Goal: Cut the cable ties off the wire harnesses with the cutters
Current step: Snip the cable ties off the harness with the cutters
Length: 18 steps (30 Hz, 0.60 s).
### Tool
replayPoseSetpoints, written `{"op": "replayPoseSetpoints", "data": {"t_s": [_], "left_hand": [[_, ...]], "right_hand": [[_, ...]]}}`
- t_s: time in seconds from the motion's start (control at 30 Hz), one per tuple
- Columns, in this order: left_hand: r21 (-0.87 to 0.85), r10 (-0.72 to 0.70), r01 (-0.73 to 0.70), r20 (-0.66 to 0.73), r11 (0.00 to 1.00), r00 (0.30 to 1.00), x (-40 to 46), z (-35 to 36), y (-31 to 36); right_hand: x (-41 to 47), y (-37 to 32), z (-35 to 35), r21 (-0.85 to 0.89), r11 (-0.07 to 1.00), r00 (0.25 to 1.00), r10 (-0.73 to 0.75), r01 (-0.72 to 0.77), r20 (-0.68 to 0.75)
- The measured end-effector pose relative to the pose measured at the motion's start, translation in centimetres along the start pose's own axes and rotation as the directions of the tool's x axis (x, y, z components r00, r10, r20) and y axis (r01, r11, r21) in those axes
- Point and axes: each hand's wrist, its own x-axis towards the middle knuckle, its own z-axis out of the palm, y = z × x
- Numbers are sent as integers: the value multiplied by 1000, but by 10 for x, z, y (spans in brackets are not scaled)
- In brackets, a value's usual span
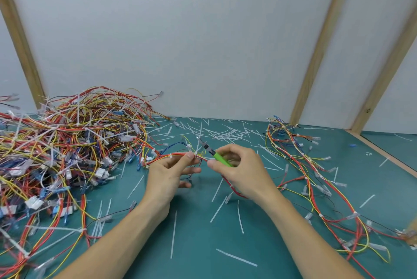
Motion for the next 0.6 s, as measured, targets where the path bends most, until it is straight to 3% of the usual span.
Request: {"op": "replayPoseSetpoints", "data": {"t_s": [0.27,0.6], "left_hand": [[95,151,-150,-5,984,988,2,-4,0],[180,220,-219,17,959,975,5,-6,-4]], "right_hand": [[1,0,-21,-202,978,998,-48,55,43],[0,-3,-20,-362,921,989,-145,146,30]]}}
